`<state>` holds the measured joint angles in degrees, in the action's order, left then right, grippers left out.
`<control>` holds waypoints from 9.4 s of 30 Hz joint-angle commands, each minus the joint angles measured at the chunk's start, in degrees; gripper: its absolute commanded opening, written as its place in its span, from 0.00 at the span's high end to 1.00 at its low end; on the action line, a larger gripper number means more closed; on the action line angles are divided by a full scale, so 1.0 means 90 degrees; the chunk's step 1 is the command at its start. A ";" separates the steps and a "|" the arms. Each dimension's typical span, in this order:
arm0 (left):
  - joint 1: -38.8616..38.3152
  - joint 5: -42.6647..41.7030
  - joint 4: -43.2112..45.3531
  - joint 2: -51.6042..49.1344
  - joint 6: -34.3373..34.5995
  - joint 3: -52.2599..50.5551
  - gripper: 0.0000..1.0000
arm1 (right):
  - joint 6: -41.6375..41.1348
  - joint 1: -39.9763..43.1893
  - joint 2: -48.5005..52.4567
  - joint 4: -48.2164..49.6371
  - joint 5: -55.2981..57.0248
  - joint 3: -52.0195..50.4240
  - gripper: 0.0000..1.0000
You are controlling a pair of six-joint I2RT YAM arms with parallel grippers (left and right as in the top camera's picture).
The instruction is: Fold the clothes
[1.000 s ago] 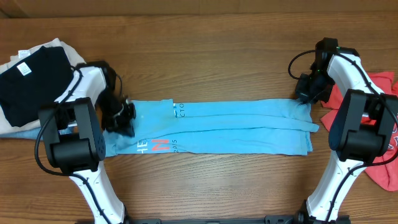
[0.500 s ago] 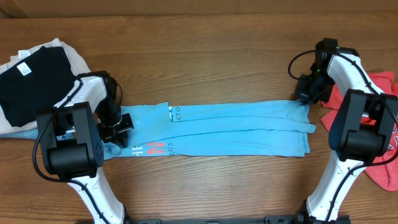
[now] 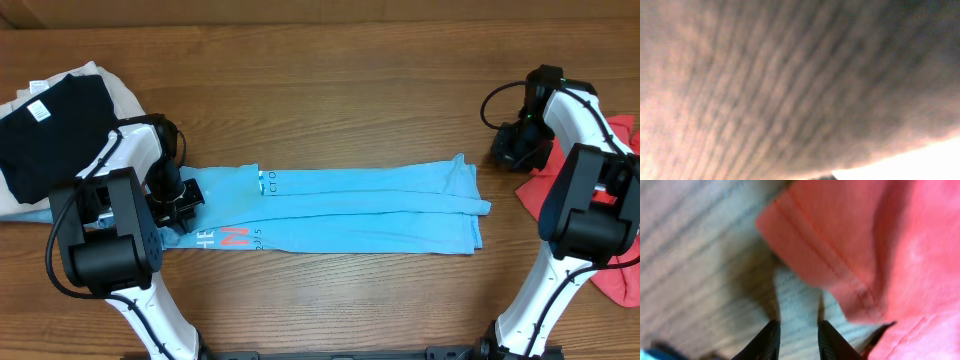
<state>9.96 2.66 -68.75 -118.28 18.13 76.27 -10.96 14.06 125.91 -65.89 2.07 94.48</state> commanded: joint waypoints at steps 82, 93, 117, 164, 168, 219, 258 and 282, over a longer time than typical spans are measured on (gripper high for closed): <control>0.0056 -0.0682 -0.0699 0.1324 -0.0355 0.1591 0.56 | -0.0321 -0.4597 0.0189 -0.1498 -0.1399 0.1387 0.92; 0.0056 -0.0707 -0.0712 0.1324 -0.0442 0.1591 0.56 | -0.0396 -0.5093 0.0325 -0.1030 -0.1562 0.1384 0.66; 0.0056 -0.0704 -0.0770 0.1324 -0.0447 0.1591 0.53 | 0.0527 -0.4750 -0.0102 -0.1158 -0.2125 0.1775 0.48; 0.0056 -0.0704 -0.0806 0.1324 -0.0493 0.1591 0.52 | -0.0403 -0.5387 -0.0053 -0.0345 -0.0690 0.0789 0.80; 0.0056 -0.0704 -0.0806 0.1324 -0.0491 0.1591 0.52 | -0.0401 -0.5387 -0.0053 -0.0306 -0.0692 0.0789 0.92; -0.0551 -0.2091 -0.0886 0.1324 -0.1360 0.1591 0.56 | -0.1462 -0.4602 -0.0168 -0.2200 0.0767 0.1875 0.72; -0.4908 -0.2455 0.2137 0.1110 0.1253 -0.0537 0.45 | 0.0107 -0.1957 -0.1467 -0.2460 -0.0199 0.1875 0.50; -0.4852 -0.2567 0.2849 0.1163 0.1166 -0.0869 0.96 | 0.0107 -0.1957 -0.1467 -0.2482 -0.0197 0.1875 0.50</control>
<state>-34.04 -19.59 -41.69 -107.74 30.39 67.00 -10.44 -3.73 113.08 -88.33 0.40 110.59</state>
